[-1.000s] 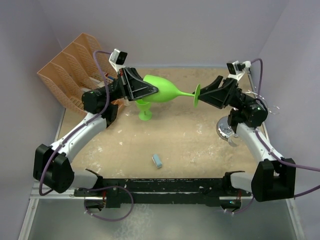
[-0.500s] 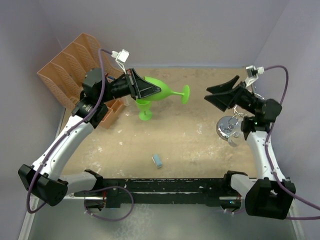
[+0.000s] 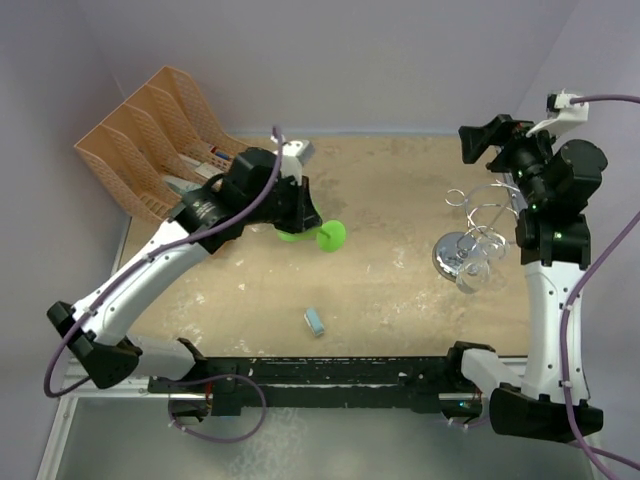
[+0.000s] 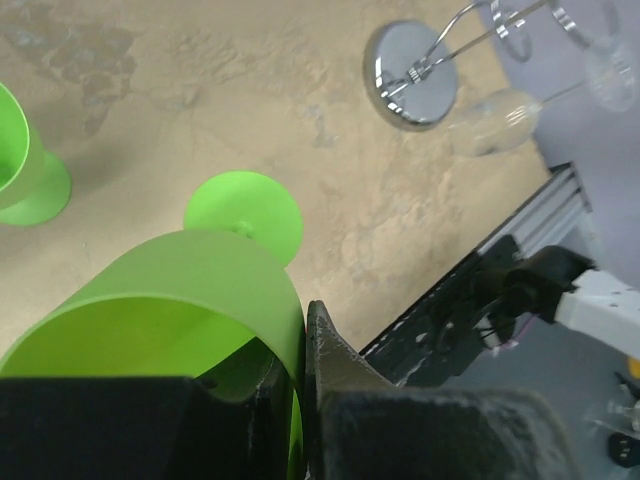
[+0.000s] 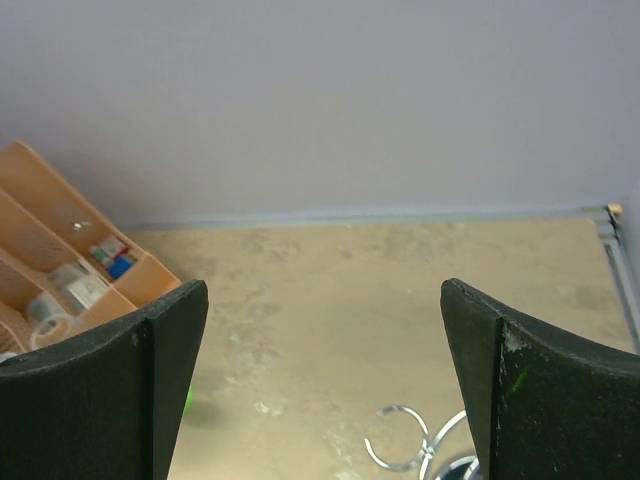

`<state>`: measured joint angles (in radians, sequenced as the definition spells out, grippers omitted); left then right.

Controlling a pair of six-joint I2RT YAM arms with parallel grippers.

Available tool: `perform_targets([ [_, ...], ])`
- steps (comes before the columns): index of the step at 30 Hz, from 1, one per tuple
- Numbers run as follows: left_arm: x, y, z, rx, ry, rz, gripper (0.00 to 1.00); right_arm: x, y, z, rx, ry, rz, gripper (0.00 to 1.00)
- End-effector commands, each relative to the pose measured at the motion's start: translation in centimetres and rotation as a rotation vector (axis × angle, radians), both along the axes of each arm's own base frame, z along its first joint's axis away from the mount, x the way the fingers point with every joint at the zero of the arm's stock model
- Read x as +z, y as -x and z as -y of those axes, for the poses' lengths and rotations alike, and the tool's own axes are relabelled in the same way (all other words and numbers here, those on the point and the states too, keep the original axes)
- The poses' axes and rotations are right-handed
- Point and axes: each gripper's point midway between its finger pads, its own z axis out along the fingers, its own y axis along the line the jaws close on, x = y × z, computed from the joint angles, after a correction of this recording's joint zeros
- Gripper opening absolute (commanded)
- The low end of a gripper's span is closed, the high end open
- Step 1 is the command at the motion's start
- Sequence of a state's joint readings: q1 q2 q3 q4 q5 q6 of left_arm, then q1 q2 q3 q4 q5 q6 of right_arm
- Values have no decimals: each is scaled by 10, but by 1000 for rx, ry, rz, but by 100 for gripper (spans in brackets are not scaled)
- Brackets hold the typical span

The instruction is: Take the wine glass off the wine glass rack

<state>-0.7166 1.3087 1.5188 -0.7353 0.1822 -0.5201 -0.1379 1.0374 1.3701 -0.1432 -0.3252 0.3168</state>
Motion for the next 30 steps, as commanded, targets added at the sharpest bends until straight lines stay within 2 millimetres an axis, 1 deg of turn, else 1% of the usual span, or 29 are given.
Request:
perform_targets([
  [1, -28, -8, -5, 62, -238, 39, 0, -2, 12, 23, -126, 88, -35, 100],
  [3, -36, -9, 5, 61, -282, 42, 0, 5, 17, 21, -123, 88, -19, 100],
  [5, -45, -15, 12, 71, -324, 42, 0, 12, 22, 20, -122, 88, -5, 100],
  [8, -68, -26, 18, 89, -414, 21, 0, 17, 28, 21, -128, 93, 4, 100],
  [11, -93, -39, 18, 108, -520, -2, 0, 18, 33, 22, -138, 101, 3, 100],
  [16, -131, -47, 23, 94, -627, -55, 0, 13, 37, 24, -150, 112, -9, 100],
  [19, -144, -49, 19, 106, -669, -64, 0, 10, 39, 24, -150, 114, -12, 100],
  [24, -169, -52, 3, 137, -740, -77, 0, 7, 37, 23, -145, 115, -16, 100],
  [28, -189, -52, -10, 156, -753, -114, 0, 5, 37, 19, -122, 116, -17, 100],
  [30, -194, -53, -14, 167, -746, -123, 0, 5, 37, 17, -109, 115, -15, 100],
])
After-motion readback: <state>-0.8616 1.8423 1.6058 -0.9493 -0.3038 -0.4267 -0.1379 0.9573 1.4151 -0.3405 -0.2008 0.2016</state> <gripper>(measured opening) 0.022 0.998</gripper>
